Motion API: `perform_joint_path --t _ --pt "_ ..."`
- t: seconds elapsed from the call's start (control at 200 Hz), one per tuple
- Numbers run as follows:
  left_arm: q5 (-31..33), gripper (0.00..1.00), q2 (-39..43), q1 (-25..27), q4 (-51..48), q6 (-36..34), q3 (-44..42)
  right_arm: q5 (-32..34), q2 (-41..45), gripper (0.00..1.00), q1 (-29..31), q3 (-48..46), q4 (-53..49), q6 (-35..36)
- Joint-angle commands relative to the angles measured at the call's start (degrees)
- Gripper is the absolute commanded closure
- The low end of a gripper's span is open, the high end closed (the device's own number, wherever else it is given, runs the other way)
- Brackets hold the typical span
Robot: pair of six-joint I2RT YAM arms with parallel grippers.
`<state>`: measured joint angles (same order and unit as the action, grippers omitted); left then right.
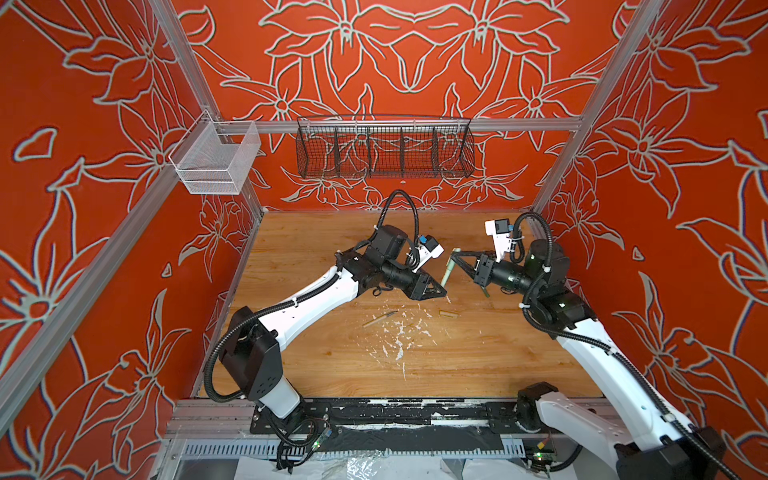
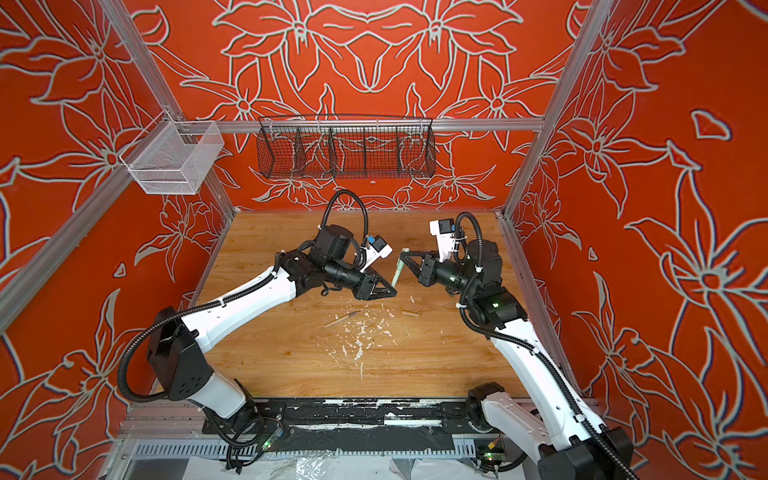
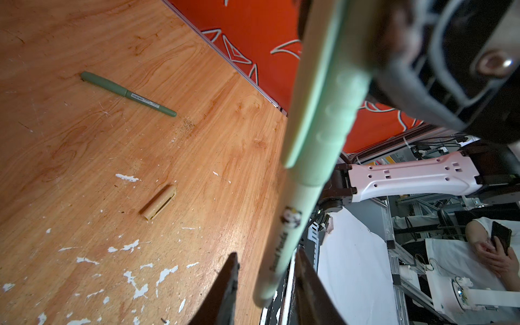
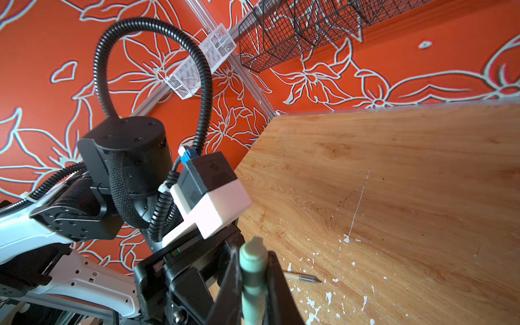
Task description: Insert the pens into the pen caps
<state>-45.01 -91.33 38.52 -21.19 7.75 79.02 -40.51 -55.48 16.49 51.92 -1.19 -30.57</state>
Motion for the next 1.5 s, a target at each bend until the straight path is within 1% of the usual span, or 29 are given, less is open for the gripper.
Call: perform_joint_path --t 0.0,0.085,0.17,0.28,0.32,0.36,0.395,0.555,0.62,0.731,0.861,0.931,0.971,1.146,1.221,1.336,1.491 --pt "-1.6 0.69 1.7 -0.1 1.9 0.2 0.5 -1.2 -0.2 1.00 0.1 -0.8 3.8 -1.5" --pt "-1.5 0.71 1.8 -0.1 2.0 0.1 0.8 -1.0 0.0 1.00 0.1 -1.7 4.8 -2.2" --pt "-1.4 0.77 1.7 -0.1 2.3 0.2 1.0 -1.0 0.3 1.00 0.2 -2.4 5.5 -2.7" --pt "-1.3 0.81 1.8 -0.2 2.2 0.3 1.3 -1.0 0.5 1.00 0.1 -2.7 5.1 -2.4" --pt "-1.0 0.85 1.9 -0.2 2.3 0.4 1.3 -1.2 0.5 1.00 0.1 -2.9 5.1 -2.2" --pt "-0.4 0.91 2.0 -0.2 2.2 0.7 1.3 -1.6 0.6 1.00 0.1 -3.0 5.2 -2.2" --pt "0.5 1.00 2.0 -0.2 2.1 1.0 1.5 -1.8 0.8 1.00 0.2 -3.1 5.3 -2.2" --pt "3.1 1.00 0.8 -0.4 0.8 2.2 3.4 -2.0 1.6 1.00 0.1 -3.7 5.2 -1.7" --pt "5.7 1.00 0.6 -0.5 0.7 2.8 4.1 -2.7 1.8 1.00 0.1 -3.8 4.7 -1.5" --pt "7.1 1.00 0.3 -1.9 0.6 3.1 5.3 -4.3 2.0 1.00 0.1 -3.5 2.0 -0.2" --pt "5.3 1.00 -1.3 -4.5 0.1 2.5 8.7 -6.2 2.4 1.00 0.3 -4.8 1.3 0.1" --pt "4.2 1.00 -2.6 -5.5 -1.2 1.2 12.1 -8.8 2.4 1.00 0.3 -5.6 1.9 0.3" --pt "3.4 1.00 -3.4 -6.1 -1.4 0.6 14.0 -9.2 2.6 1.00 0.5 -6.2 1.7 0.4" --pt "0.2 1.00 -7.4 -7.7 -1.3 0.7 22.3 -7.9 4.1 1.00 1.3 -8.6 1.7 1.5" --pt "-0.9 1.00 -9.0 -8.2 -0.9 1.7 25.0 -7.3 4.6 1.00 1.6 -9.9 3.2 0.4" --pt "-2.2 1.00 -10.1 -8.5 2.3 3.8 26.4 -6.5 4.6 1.00 2.5 -12.7 9.2 -3.3" --pt "-2.4 1.00 -10.7 -8.5 3.7 4.8 28.3 -4.7 4.0 1.00 4.9 -13.9 8.9 -3.2"
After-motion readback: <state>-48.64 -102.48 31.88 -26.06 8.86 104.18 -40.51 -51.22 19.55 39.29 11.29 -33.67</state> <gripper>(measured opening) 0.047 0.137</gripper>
